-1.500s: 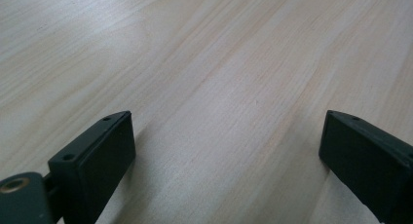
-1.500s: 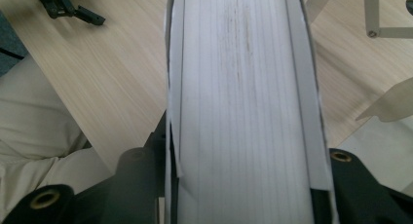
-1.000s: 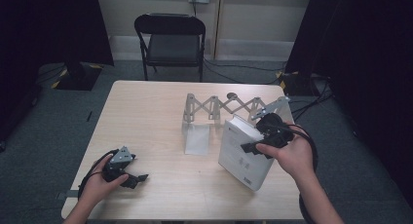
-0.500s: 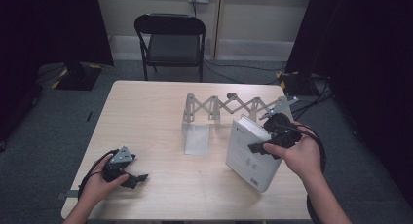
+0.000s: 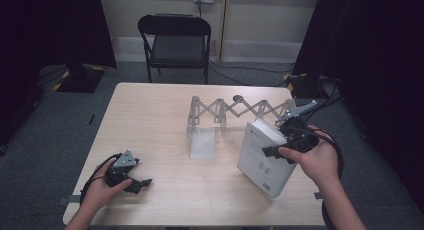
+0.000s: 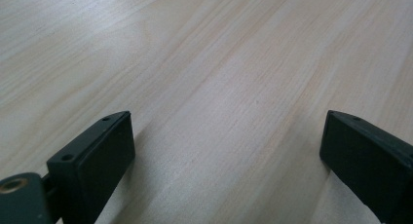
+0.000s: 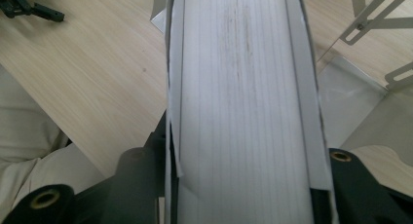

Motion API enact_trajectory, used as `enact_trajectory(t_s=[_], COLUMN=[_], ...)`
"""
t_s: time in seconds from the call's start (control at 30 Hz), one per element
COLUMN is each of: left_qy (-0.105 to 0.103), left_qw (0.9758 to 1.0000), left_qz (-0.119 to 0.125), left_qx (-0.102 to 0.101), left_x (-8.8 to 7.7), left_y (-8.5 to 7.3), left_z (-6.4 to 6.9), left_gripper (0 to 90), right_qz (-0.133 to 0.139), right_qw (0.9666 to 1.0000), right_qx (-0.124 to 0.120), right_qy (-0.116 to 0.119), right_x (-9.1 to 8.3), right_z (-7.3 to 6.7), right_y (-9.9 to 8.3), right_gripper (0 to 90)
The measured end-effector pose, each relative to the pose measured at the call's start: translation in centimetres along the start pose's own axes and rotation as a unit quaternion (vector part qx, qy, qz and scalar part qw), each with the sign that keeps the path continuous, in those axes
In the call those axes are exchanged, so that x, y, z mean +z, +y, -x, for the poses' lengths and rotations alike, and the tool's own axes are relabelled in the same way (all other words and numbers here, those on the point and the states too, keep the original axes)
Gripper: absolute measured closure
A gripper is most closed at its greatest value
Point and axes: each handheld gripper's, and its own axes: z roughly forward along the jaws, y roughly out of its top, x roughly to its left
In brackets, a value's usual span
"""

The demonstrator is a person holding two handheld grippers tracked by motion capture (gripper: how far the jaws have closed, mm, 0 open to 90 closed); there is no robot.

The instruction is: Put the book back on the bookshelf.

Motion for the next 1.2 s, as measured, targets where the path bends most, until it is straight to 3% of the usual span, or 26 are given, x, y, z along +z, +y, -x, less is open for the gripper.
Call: enact_trajectory(t_s=[0.4,1.2], left_qy=[0.000,-0.002], left_qw=[1.0000,1.0000], left_qz=[0.000,0.000], left_qx=[0.000,0.001], left_x=[0.0,0.0], left_y=[0.0,0.0], left_z=[0.0,0.0], left_gripper=[5.4,5.4], right_qz=[-0.001,0.004], right_qw=[0.9999,0.9987], right_qx=[0.007,0.046], right_qy=[-0.007,-0.022], right_x=[-0.2,-1.3], right_z=[0.8,2.4], right_y=[-0.9,-2.4], right_gripper=[53.4,53.4])
